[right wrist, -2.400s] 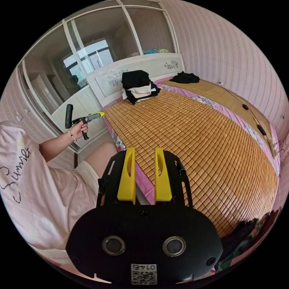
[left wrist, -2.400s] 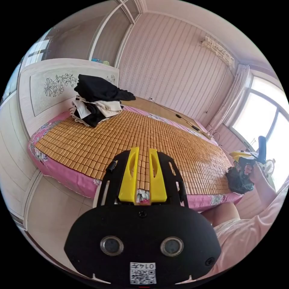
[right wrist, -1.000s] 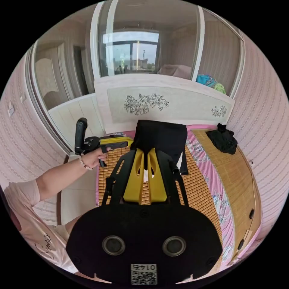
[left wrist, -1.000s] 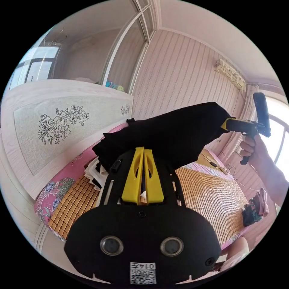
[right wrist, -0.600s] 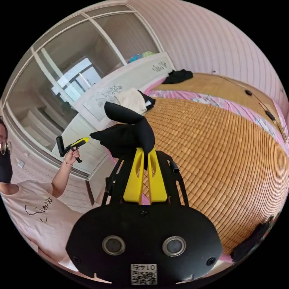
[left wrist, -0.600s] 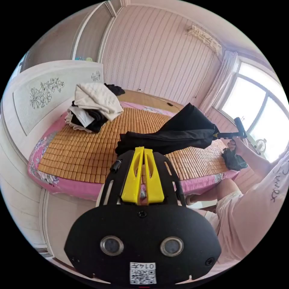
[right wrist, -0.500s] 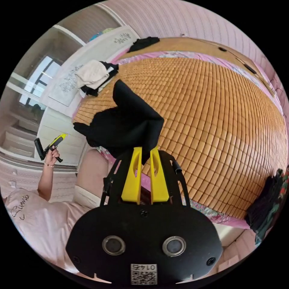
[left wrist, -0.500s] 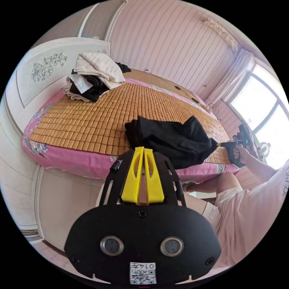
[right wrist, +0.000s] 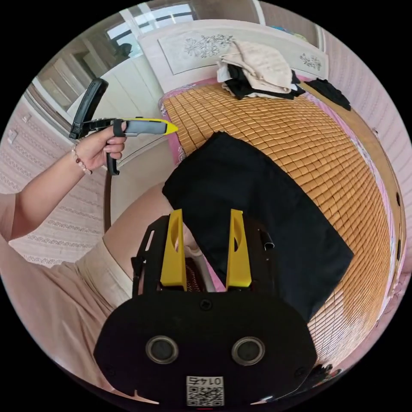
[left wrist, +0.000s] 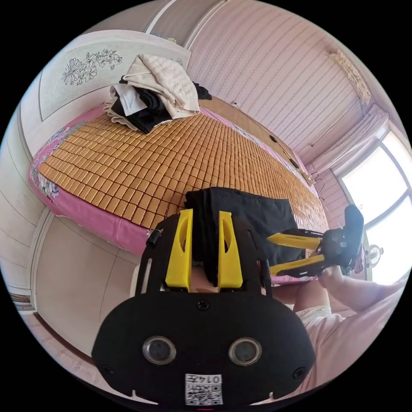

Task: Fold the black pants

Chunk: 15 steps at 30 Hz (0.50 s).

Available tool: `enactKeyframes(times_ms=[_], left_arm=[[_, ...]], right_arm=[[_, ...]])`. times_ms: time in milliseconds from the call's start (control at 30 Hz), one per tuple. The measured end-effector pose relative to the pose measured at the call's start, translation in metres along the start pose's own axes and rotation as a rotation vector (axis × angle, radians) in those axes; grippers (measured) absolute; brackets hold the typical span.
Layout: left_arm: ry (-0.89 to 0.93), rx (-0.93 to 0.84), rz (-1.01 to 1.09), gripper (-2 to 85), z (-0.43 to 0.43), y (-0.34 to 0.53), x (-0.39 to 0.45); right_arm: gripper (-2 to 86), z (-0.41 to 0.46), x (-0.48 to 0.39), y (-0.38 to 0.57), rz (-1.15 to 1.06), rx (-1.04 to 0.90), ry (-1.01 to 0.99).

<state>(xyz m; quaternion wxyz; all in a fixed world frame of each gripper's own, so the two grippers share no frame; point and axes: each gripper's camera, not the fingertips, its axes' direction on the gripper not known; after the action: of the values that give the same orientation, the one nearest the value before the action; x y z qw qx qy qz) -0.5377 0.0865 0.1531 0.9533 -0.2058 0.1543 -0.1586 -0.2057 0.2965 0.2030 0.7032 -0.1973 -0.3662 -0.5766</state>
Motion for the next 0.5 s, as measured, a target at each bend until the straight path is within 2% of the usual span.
enactKeyframes(times_ms=[100, 167, 200, 300, 367, 500], left_arm=[[0.020, -0.008, -0.045, 9.7, 0.004, -0.010, -0.009], [-0.006, -0.020, -0.046, 9.9, 0.006, -0.014, -0.014], [-0.014, -0.023, -0.043, 9.8, 0.006, -0.016, -0.016], [-0.032, -0.030, -0.015, 9.5, 0.012, -0.023, -0.023], [-0.024, -0.052, 0.000, 9.5, 0.026, -0.034, -0.024], [0.002, -0.113, 0.017, 10.4, 0.055, -0.054, -0.018]], right_arm=[[16.7, 0.047, -0.013, -0.033, -0.053, -0.138, 0.051], [13.9, 0.070, -0.007, -0.034, -0.028, -0.242, 0.117], [9.3, 0.064, -0.004, -0.027, -0.017, -0.187, 0.188], [3.6, 0.037, 0.018, 0.001, 0.004, -0.128, 0.042], [2.1, 0.005, 0.038, 0.030, 0.064, -0.036, -0.030], [1.1, -0.068, 0.080, 0.114, 0.205, 0.111, -0.014]])
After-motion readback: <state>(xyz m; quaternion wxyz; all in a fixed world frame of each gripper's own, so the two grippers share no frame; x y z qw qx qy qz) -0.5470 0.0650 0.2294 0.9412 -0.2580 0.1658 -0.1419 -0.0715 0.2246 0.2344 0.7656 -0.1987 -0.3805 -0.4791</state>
